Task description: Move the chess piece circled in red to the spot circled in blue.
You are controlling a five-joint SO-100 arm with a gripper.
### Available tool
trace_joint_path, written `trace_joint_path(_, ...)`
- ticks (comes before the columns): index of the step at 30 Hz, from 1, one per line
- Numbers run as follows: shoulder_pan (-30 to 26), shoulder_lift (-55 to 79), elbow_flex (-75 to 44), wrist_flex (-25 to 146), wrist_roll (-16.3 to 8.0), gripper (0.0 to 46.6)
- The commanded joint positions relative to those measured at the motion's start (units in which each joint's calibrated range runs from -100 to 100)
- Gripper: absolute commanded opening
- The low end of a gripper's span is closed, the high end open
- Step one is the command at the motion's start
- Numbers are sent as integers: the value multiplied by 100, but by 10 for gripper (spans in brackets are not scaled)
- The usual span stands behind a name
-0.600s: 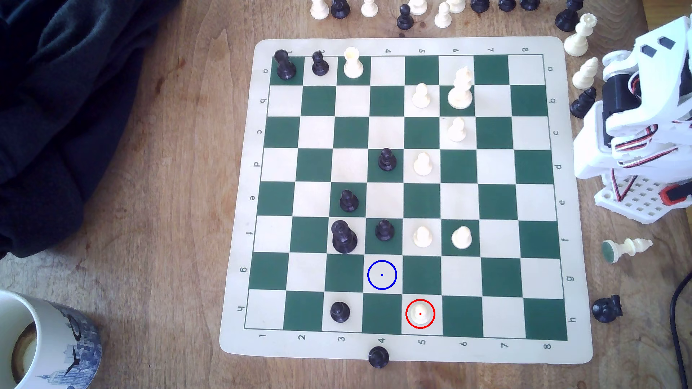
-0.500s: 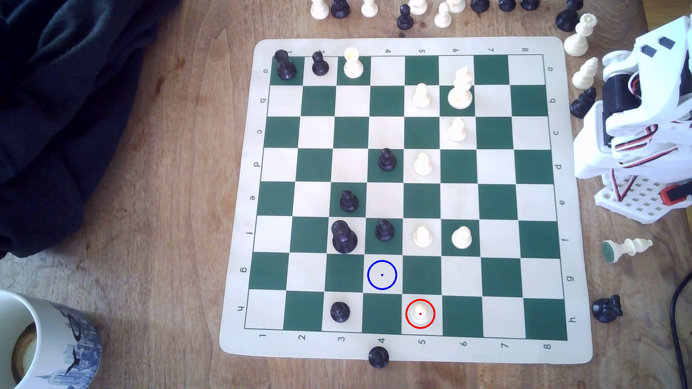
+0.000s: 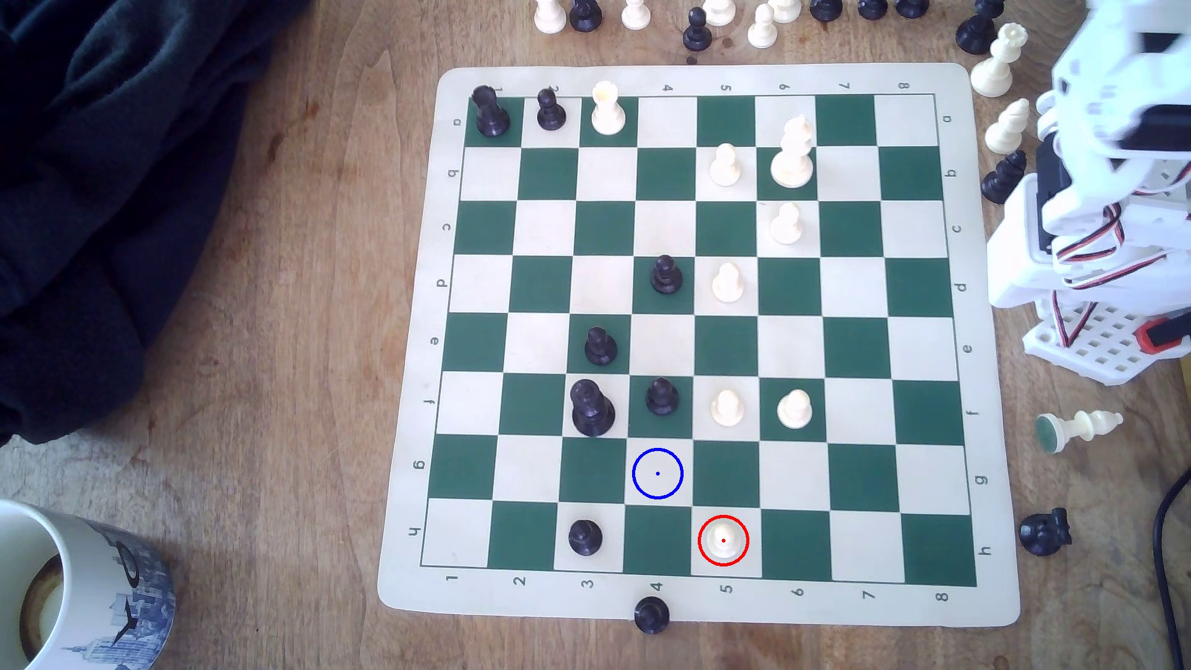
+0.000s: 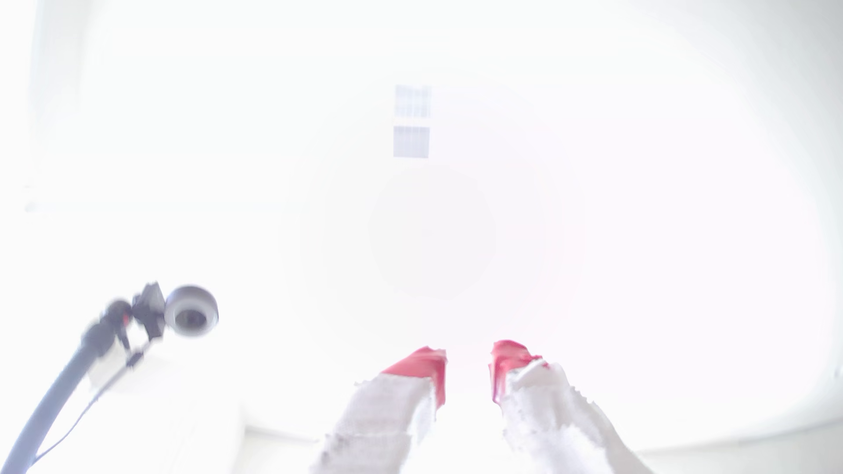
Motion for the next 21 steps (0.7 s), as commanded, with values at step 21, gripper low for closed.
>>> trace_joint_path(21,-1816,1653,-3962,9662,-5,6)
